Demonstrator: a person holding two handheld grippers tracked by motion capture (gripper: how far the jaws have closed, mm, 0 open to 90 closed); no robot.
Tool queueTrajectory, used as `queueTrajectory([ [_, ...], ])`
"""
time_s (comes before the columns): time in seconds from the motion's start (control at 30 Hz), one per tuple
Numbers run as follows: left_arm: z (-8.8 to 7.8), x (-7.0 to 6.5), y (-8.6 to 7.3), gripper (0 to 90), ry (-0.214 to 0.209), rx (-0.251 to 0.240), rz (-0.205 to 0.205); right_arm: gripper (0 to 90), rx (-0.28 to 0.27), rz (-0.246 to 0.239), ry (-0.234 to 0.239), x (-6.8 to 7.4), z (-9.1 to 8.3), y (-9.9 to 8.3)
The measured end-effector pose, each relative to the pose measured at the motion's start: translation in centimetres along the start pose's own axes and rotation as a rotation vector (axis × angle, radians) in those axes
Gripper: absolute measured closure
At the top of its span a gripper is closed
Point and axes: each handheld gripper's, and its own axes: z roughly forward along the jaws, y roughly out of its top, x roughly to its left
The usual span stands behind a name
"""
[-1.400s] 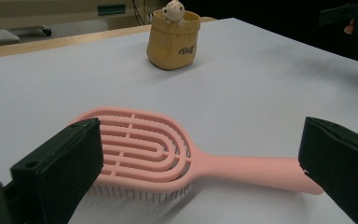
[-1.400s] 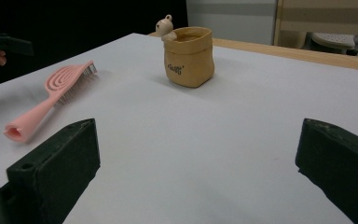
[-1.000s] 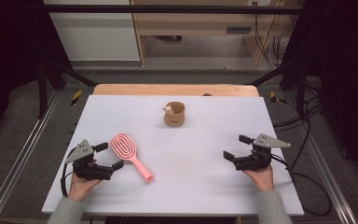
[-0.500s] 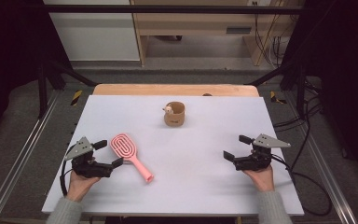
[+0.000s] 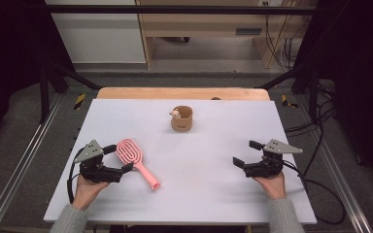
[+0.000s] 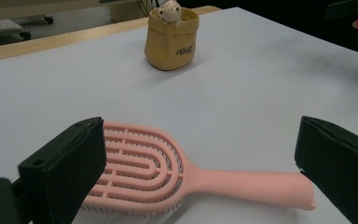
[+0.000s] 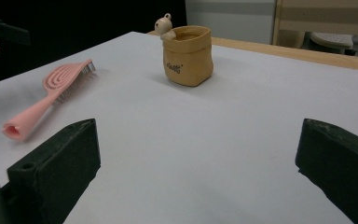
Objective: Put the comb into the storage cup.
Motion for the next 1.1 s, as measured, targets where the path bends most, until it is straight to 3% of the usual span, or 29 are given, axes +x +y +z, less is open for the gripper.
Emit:
queueTrajectory([
  [0.3,0.4,-0.2,0.4,7.8,0.012,0.019,-0.021,0.3,-0.002,0.003,0.001,0.0,0.0,0.0],
  [0.57,1.0,-0.8,0.7,16.3,0.020,0.044,-0.005,0.3,0.000,0.003,0.001,0.0,0.0,0.0],
  [1.1,2.2,-2.1,0.9,45.8,0.005,0.084,0.025,0.4,0.003,0.005,0.003,0.0,0.0,0.0],
])
